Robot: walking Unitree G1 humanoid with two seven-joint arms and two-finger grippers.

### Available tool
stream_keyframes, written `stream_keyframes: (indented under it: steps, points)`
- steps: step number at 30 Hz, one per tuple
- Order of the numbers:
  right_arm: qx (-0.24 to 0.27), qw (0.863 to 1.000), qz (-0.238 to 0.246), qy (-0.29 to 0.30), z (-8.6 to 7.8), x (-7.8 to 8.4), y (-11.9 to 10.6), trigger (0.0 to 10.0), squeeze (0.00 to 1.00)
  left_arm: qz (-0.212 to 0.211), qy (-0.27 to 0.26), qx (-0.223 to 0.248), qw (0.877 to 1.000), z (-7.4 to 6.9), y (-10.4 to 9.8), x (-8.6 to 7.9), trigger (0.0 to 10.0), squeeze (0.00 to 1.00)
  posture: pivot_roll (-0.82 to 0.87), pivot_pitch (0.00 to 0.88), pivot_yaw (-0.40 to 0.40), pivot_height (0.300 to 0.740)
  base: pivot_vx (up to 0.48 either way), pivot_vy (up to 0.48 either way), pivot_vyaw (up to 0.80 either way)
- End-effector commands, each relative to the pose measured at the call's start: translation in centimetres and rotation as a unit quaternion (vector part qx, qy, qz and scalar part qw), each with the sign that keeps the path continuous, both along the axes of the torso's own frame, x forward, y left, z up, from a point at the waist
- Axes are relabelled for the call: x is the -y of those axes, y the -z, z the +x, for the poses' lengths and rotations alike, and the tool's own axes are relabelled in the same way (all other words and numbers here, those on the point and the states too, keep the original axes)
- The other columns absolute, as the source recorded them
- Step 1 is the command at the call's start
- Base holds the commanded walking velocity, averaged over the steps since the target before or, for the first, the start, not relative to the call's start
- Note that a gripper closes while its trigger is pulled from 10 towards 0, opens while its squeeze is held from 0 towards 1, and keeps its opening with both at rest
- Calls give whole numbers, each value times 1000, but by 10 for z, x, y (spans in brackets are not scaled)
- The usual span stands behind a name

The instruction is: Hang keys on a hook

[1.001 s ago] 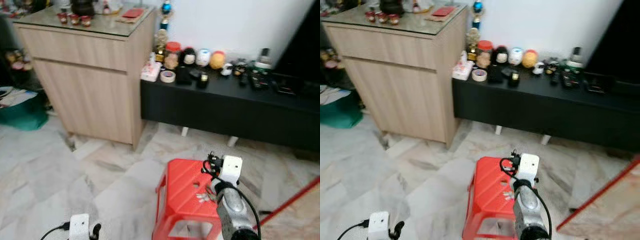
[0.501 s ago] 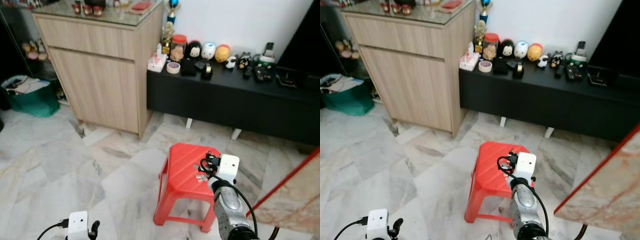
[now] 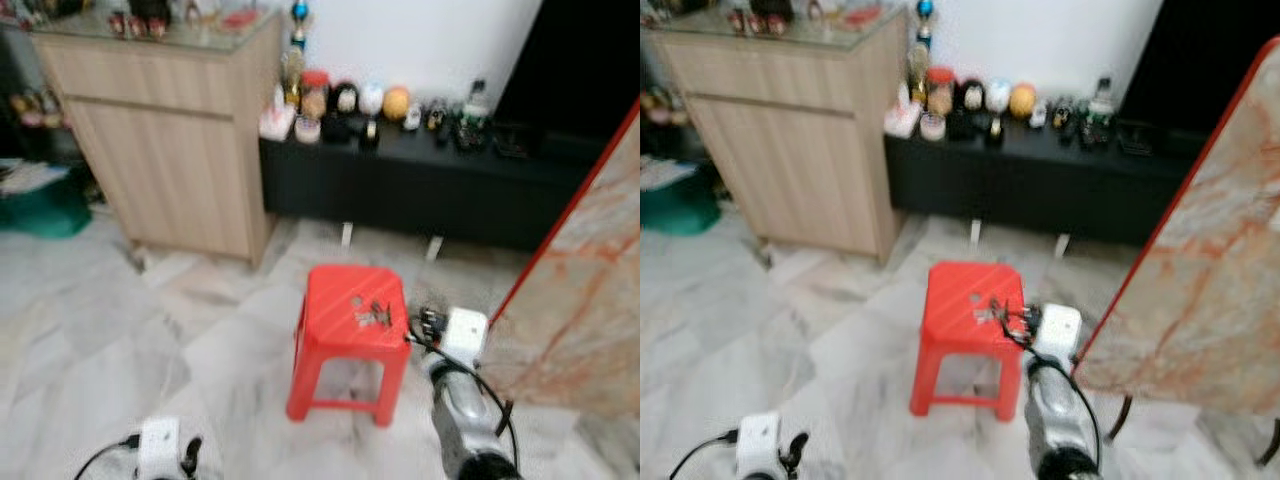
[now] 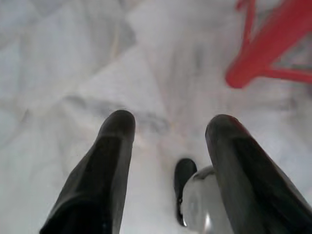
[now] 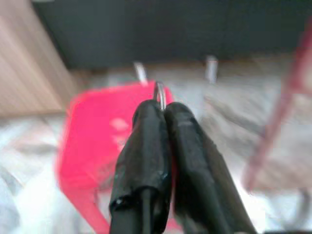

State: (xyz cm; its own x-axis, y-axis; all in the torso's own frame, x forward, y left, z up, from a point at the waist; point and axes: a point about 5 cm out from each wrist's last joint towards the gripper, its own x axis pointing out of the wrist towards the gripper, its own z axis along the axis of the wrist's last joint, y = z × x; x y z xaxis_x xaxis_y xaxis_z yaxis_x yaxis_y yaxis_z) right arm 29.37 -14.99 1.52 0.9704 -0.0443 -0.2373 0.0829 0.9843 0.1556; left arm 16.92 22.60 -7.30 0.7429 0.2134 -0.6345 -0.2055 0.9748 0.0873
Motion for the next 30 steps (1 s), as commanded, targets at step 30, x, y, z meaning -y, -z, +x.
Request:
stream_keyframes:
  steps: [30]
  points:
    - [33,999,-2,1,13,-1,-16,10000,0,5,23,8,1000,9,-4,3,10000,0,2,46,-68,722,0,-202,-53]
